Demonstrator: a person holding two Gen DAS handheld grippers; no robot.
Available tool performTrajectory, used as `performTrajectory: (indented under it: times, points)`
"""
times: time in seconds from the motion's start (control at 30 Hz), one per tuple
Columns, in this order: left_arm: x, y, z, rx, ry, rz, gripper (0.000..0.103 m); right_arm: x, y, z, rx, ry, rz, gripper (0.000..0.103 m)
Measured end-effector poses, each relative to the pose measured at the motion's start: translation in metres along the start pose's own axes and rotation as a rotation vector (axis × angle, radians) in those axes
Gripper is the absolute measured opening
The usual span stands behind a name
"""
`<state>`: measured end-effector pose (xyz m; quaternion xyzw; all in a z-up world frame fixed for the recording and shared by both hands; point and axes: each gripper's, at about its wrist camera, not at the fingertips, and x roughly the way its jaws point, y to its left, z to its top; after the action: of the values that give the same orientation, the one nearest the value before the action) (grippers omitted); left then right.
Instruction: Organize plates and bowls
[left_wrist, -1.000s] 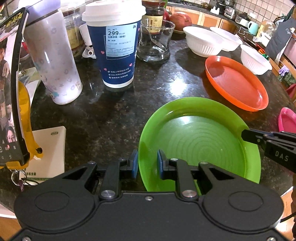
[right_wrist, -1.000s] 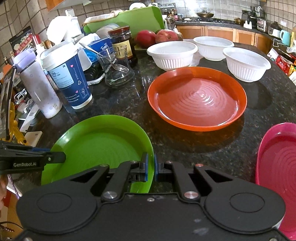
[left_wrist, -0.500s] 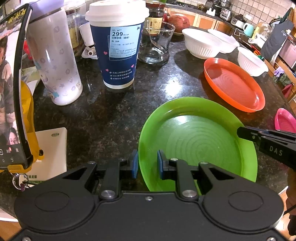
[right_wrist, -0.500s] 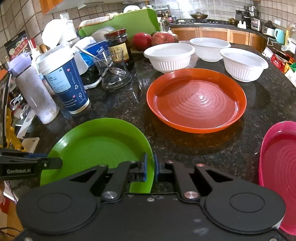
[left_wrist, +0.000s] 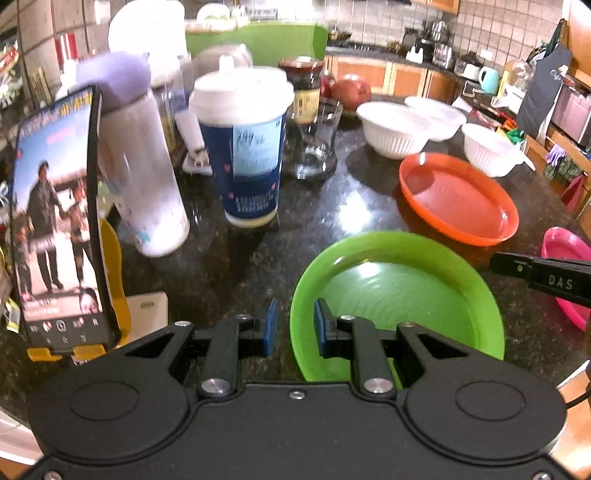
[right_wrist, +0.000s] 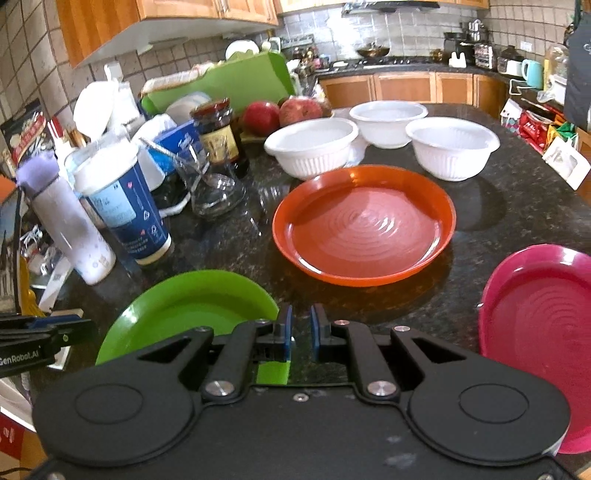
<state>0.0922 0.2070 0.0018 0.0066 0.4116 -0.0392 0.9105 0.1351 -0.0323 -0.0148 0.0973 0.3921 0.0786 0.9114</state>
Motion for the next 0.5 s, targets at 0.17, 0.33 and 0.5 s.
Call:
performTrajectory:
  times: [0.17, 0.33, 0.5]
  points:
    - [-0.003, -0.018, 0.005, 0.029, -0.032, -0.042, 0.028, -0.024, -0.020, -0.004, 0.033, -0.039, -0.026, 0.012]
    - [-0.004, -0.050, 0.010, 0.050, -0.051, -0.099, 0.028, -0.047, -0.058, -0.008, 0.084, -0.071, -0.071, 0.012]
    - [0.001, -0.094, 0.018, 0.064, -0.057, -0.131, 0.028, -0.066, -0.109, -0.009, 0.117, -0.090, -0.119, 0.013]
